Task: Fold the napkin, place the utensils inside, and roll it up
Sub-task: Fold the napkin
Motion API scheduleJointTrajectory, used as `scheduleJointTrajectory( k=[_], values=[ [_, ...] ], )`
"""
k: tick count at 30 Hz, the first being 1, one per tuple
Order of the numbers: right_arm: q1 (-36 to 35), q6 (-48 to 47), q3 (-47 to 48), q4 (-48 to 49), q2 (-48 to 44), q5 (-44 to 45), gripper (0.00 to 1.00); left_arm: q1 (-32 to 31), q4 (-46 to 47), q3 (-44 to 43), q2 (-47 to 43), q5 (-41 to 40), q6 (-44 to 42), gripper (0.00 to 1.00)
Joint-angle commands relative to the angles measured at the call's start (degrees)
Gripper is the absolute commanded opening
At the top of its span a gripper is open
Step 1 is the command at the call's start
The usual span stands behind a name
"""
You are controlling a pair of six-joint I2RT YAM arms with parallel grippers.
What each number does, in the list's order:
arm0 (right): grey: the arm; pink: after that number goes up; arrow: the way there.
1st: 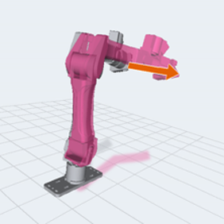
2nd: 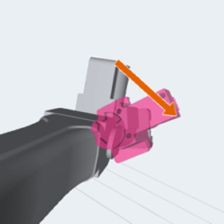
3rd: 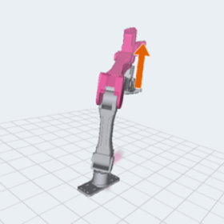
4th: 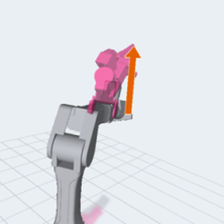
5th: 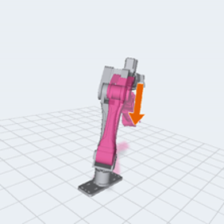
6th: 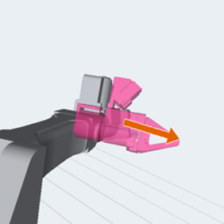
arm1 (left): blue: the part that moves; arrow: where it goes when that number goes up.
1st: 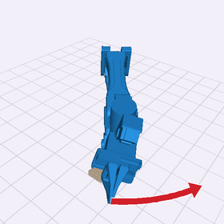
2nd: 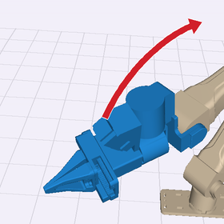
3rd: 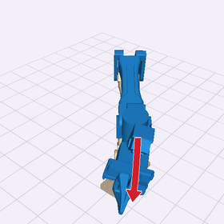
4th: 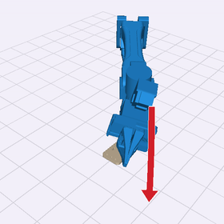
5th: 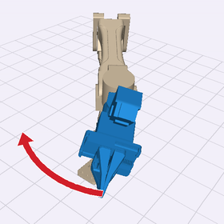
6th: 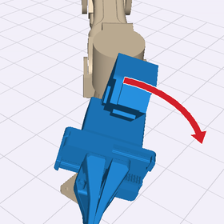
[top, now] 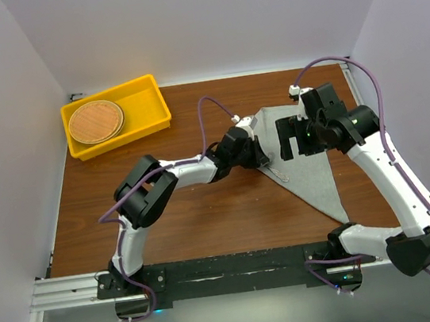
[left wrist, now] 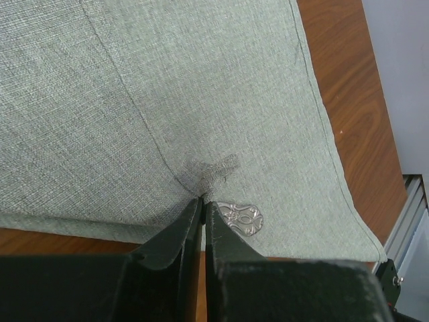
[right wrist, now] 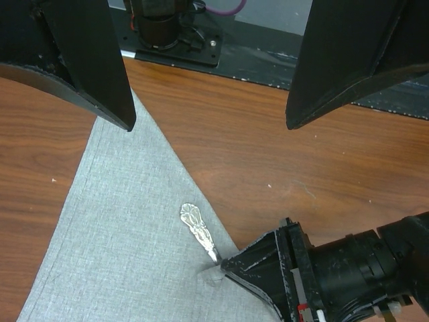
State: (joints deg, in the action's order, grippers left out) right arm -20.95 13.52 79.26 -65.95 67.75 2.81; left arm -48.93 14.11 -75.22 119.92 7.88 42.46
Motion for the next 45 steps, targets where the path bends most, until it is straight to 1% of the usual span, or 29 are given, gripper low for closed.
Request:
scheduleJointTrajectory(
  k=[1,20,29,32,34,35,36,37,38,39,41,45],
  values=[
    [0.0,0.5,-0.3,0.8,-1.4,-0.8,0.98,-0.8,2.1,-2.2,0.1,1.7,0.0,0.11],
    [0.0,1.2,-0.9,1.1,-1.5,-1.2,0.98,-1.8,2.1,-1.5,0.8,4.3,0.6,0.13],
    [0.0,1.5,-1.3,1.1,-1.7,-1.4,0.98,-1.9,0.6,-0.6,0.5,4.2,-0.4,0.17],
    [0.0,1.5,-1.4,1.2,-1.6,-1.5,0.98,-1.9,0.0,-0.7,0.5,4.7,-0.5,0.22],
    [0.0,1.6,-1.5,1.3,-1.6,-1.6,0.98,-1.9,-1.1,-1.6,0.4,6.6,-1.0,0.26],
    [0.0,1.7,-1.5,1.1,-1.4,-1.7,0.98,-1.7,-1.7,-2.2,0.5,7.8,-1.8,0.29],
    [0.0,1.9,-1.5,1.1,-1.4,-1.6,0.98,-1.7,-2.6,-3.6,0.6,10.6,-2.4,0.34],
    [0.0,2.1,-1.6,1.1,-1.3,-1.3,0.98,-1.7,-2.6,-4.1,0.1,12.1,-3.4,0.35],
    [0.0,2.5,-1.5,0.9,-1.0,-1.0,0.98,-1.7,-2.1,-4.0,-0.6,12.8,-3.5,0.39],
    [0.0,3.0,-1.4,0.7,-0.8,0.1,0.98,-1.8,1.4,-1.9,-2.9,13.5,-3.6,0.44],
    [-0.1,3.3,-0.7,0.3,-0.4,0.6,0.98,-1.8,5.4,0.9,-5.3,12.7,-3.1,0.59],
    [0.0,3.5,0.4,0.3,-0.2,0.5,0.98,-0.8,5.1,1.1,-8.1,11.9,-3.6,0.58]
  ],
)
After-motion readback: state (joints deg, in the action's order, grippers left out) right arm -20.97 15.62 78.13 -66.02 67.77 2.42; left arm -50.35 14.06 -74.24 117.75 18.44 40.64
